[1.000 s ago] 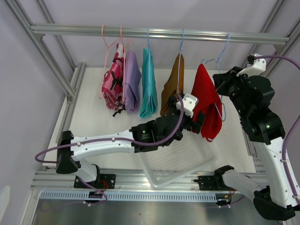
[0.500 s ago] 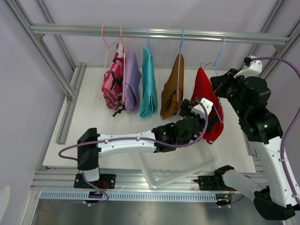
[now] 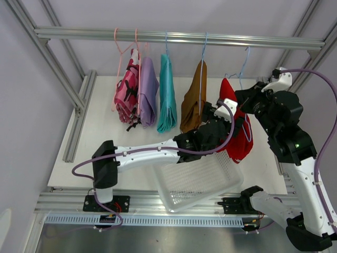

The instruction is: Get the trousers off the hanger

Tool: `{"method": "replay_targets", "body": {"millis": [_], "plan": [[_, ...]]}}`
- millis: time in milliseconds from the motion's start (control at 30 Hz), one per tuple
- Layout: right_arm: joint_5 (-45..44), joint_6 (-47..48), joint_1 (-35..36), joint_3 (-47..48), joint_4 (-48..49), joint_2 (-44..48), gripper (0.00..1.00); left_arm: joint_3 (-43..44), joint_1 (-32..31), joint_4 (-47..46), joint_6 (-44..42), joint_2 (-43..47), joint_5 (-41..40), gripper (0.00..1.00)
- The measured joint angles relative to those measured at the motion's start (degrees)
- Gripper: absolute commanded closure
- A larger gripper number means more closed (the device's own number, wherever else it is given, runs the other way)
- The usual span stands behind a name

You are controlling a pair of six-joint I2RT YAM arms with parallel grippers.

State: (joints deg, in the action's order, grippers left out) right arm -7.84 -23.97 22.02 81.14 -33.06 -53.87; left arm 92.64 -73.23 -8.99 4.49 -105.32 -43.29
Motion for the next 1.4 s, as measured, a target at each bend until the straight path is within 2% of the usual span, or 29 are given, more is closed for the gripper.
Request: {"method": "replay_targets", "body": {"millis": [100,200,533,667,800,1100,1400], "plan": [[0.2,0.0,0.0,-0.8,0.7,0.0,1.0,1.1,0.3,0.1,0.0,-1.4,0.0,0.03],[0.1,0.0,-0.1,-1.4,0.9,0.2,1.0,2.7,0.5,0.1,0.7,-3.1,0.1,0.08],[0.1,0.0,-0.3,-1.9,1.2,0.2,1.0,4.4,1.0,-0.4,2.7,-5.1,0.7,0.52],[-0.1,0.1,-0.3,-1.7,1.2,-0.2,1.0,4.4,1.2,-0.3,3.8,-5.2,1.5,0.54],[-0.1,0.2,-0.3,-1.1,1.2,-1.1,1.0,4.4,1.4,-0.4,5.0,-5.3,2.1,0.61],[-0.3,0.0,-0.5,-1.0,1.2,-1.2,1.0,5.4,1.7,-1.2,6.7,-6.4,3.6,0.99],[-1.7,0.3,-0.8,-1.1,1.2,0.0,1.0,9.5,1.8,1.7,6.6,-7.7,5.1,0.99]]}}
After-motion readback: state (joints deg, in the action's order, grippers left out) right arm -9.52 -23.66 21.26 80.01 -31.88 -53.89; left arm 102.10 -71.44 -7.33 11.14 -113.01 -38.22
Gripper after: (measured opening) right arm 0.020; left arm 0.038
